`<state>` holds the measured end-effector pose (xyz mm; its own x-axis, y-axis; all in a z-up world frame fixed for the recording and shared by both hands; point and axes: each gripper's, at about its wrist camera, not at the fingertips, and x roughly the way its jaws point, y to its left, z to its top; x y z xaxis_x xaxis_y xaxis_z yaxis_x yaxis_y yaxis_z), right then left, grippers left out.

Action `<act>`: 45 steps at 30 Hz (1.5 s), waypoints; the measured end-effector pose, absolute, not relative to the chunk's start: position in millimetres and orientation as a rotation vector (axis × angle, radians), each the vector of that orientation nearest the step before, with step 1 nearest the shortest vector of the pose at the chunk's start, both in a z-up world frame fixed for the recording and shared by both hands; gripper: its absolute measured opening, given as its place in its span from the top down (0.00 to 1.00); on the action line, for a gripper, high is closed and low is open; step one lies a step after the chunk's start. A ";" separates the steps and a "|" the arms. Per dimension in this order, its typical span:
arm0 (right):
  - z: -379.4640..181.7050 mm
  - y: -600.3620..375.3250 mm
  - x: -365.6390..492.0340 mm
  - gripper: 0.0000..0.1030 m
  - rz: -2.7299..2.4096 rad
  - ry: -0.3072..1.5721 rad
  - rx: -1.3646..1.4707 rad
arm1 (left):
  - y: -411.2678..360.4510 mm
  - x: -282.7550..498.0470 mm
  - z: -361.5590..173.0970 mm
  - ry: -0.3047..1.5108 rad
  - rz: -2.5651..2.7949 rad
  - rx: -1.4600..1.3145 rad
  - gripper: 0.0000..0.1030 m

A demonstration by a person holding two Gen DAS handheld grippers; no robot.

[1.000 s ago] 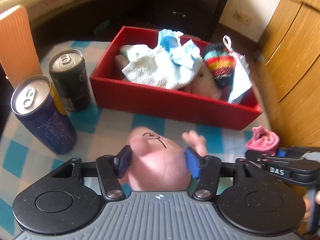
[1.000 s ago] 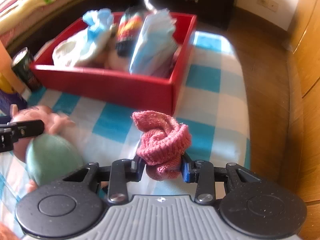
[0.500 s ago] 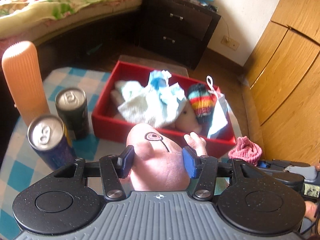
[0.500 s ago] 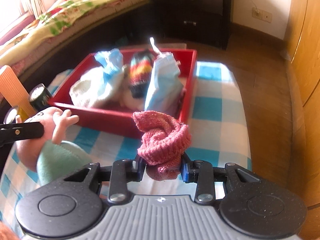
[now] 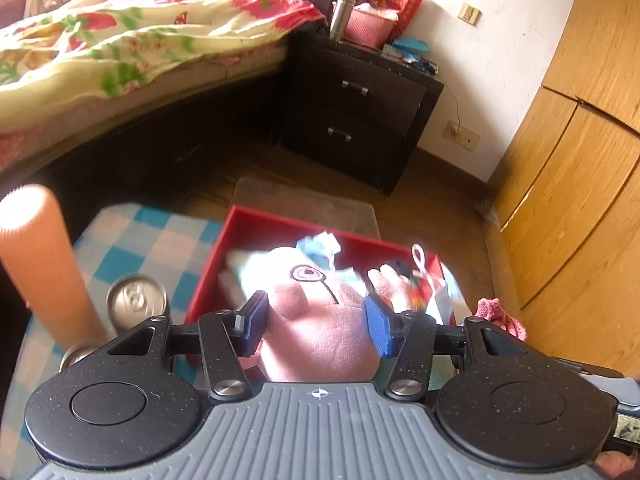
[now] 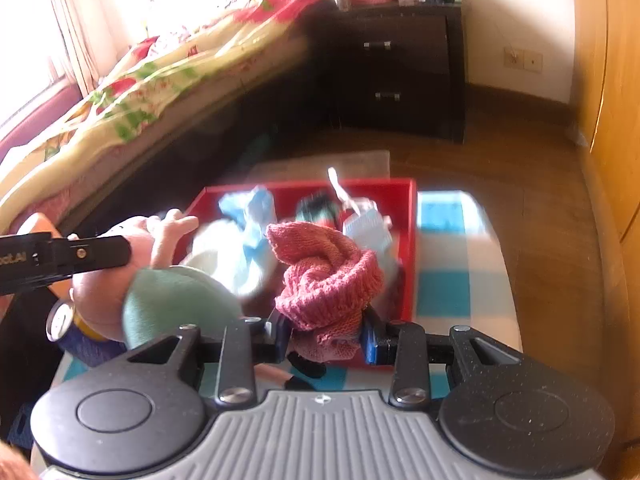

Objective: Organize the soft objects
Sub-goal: 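Lift the pig plush with the left tool while the right tool lifts the pink hat, then lower the pig plush and pink hat into the red box and open both tools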

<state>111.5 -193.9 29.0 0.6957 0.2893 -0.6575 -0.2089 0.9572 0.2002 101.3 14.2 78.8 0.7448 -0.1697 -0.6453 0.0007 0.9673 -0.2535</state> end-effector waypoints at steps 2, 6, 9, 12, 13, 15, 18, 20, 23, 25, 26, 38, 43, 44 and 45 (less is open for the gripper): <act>33.8 -191.1 119.4 0.88 0.276 0.736 0.117 | 14.1 111.9 79.2 0.718 -0.089 -0.242 0.49; 35.1 -186.0 138.8 0.88 0.261 0.730 0.104 | 14.4 133.7 77.3 0.704 -0.074 -0.228 0.49; 31.4 -185.1 149.8 0.88 0.248 0.741 0.098 | 15.9 144.5 75.8 0.701 -0.079 -0.228 0.49; 29.7 -184.1 155.7 0.88 0.239 0.747 0.089 | 15.5 150.5 72.7 0.701 -0.078 -0.215 0.49; 29.1 -183.7 157.7 0.88 0.236 0.749 0.089 | 15.7 152.1 71.4 0.703 -0.079 -0.215 0.49; 28.3 -182.4 161.1 0.88 0.234 0.751 0.087 | 16.4 155.4 68.7 0.706 -0.083 -0.214 0.49; 27.3 -178.9 164.7 0.88 0.234 0.751 0.076 | 16.0 160.8 65.4 0.701 -0.075 -0.203 0.49; 25.5 -175.3 166.9 0.88 0.232 0.746 0.062 | 15.5 164.0 62.8 0.693 -0.070 -0.193 0.49; 22.5 -169.9 174.8 0.88 0.229 0.738 0.048 | 15.6 169.7 56.2 0.699 -0.065 -0.182 0.49; 20.4 -166.3 180.1 0.88 0.228 0.731 0.039 | 17.1 173.8 51.4 0.703 -0.061 -0.180 0.49; 18.5 -164.0 181.7 0.88 0.225 0.727 0.024 | 18.0 176.0 49.5 0.705 -0.061 -0.183 0.49; -0.4 -161.7 198.8 0.78 0.205 0.723 0.025 | 21.9 189.7 33.8 0.711 -0.032 -0.170 0.53; 1.1 -162.1 198.1 0.65 0.196 0.720 0.019 | 20.7 188.1 36.2 0.710 -0.036 -0.165 0.50; 2.6 -162.3 196.9 0.65 0.193 0.717 0.020 | 20.5 187.2 37.8 0.709 -0.037 -0.166 0.50; 4.5 -163.5 195.7 0.65 0.193 0.712 0.024 | 20.8 186.0 39.5 0.706 -0.036 -0.171 0.51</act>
<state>195.7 -163.5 4.5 0.7399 0.1841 -0.6470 -0.1676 0.9819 0.0877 186.0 20.8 39.5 0.7607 -0.0905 -0.6428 -0.0249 0.9854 -0.1682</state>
